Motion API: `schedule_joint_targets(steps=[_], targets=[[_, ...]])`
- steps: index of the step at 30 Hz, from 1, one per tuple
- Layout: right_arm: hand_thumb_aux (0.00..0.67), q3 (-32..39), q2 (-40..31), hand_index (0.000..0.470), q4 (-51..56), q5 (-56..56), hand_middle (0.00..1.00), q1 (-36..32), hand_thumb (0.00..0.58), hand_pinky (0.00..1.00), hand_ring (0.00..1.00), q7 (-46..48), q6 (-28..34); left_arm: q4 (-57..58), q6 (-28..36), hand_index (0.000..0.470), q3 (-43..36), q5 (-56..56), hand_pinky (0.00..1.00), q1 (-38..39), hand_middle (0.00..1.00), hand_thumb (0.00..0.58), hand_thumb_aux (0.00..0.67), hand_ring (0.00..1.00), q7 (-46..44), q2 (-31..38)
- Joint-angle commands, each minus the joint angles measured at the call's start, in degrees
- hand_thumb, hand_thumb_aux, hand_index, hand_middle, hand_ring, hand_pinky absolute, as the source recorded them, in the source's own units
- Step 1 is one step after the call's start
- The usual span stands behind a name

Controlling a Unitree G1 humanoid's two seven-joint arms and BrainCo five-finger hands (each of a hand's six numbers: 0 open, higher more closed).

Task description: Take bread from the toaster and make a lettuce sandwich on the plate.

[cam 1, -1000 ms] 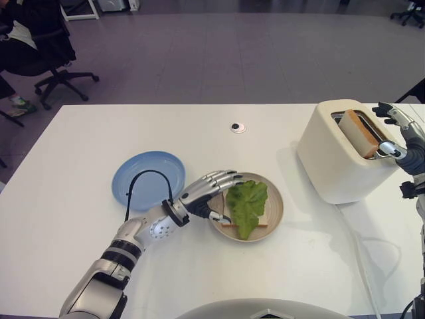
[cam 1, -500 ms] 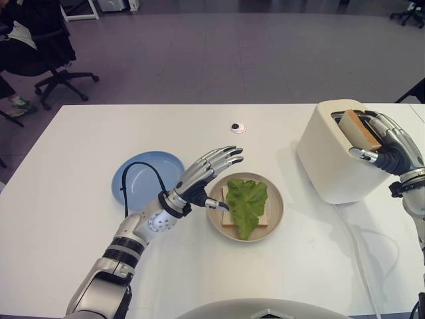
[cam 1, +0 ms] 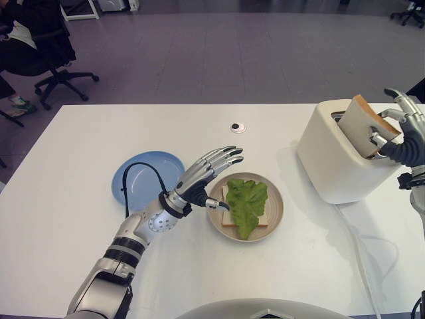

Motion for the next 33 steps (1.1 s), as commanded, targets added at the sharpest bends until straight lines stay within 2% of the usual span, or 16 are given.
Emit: schedule_joint_targets(steps=[1,2,3,8,12,15,18,22,28,33], targets=[[0.67,-3.65,1.32,0.47,-4.03,4.65,0.54,-0.99,0.58,0.54,0.54,-2.36,-2.48,0.29,0.01,0.0,1.37,0.67,0.0,-0.2,0.0,0.0,0.0,0.0,0.86,0.04],[0.67,-4.28,1.87,0.47,-5.26,6.26,0.73,-0.88,0.58,0.73,0.73,-2.49,-3.41,0.13,0.01,0.0,1.69,0.6,0.0,-0.19,0.0,0.0,0.0,0.0,1.06,0.01],[0.67,-4.62,2.45,0.47,-6.47,8.02,1.0,-0.73,0.58,1.0,1.0,-2.22,-4.29,0.08,0.02,0.0,1.96,0.54,0.0,-0.21,0.0,0.0,0.0,0.0,1.2,-0.01],[0.67,-4.45,4.69,0.47,-11.18,15.66,1.0,-0.38,0.58,1.0,1.0,0.92,-7.72,0.56,-2.39,0.0,3.55,-4.05,0.0,-0.03,0.0,0.0,0.0,0.0,0.19,0.22],[0.67,0.89,7.03,0.47,-14.54,23.47,1.0,-0.34,0.58,1.0,1.0,8.44,-7.45,0.5,-6.44,0.0,4.58,-13.78,0.0,0.59,0.0,0.0,0.0,0.0,-3.3,0.67],[0.67,6.06,9.38,0.47,-16.21,26.04,1.0,-0.57,0.58,1.0,1.0,13.84,-6.43,-1.19,-11.37,0.0,1.6,-32.58,0.0,1.73,0.0,0.0,0.0,0.0,-9.09,2.21],[0.67,12.28,11.98,0.47,-15.35,25.97,1.0,-0.27,0.58,1.0,1.0,19.45,-5.74,-7.06,-13.74,0.0,-3.31,-51.39,0.0,3.87,0.0,0.0,0.0,0.0,-16.81,5.28],[0.67,19.64,14.84,0.47,-10.3,23.18,1.0,-0.51,0.58,1.0,1.0,25.95,-5.44,-12.32,-14.71,0.0,-7.17,-65.05,0.0,6.37,0.0,0.0,0.0,0.0,-28.36,7.99],[0.67,26.01,17.08,0.47,-3.87,17.77,1.0,-3.12,0.58,1.0,1.0,31.98,-5.88,-15.36,-13.6,0.0,-7.02,-71.34,0.0,8.82,0.0,0.0,0.0,0.0,-41.86,6.97],[0.67,27.49,17.93,0.47,-2.54,16.28,1.0,-3.45,0.58,1.0,1.0,33.91,-5.76,-13.81,-11.92,0.0,-5.56,-67.82,0.0,10.16,0.0,0.0,0.0,0.0,-48.72,4.68]])
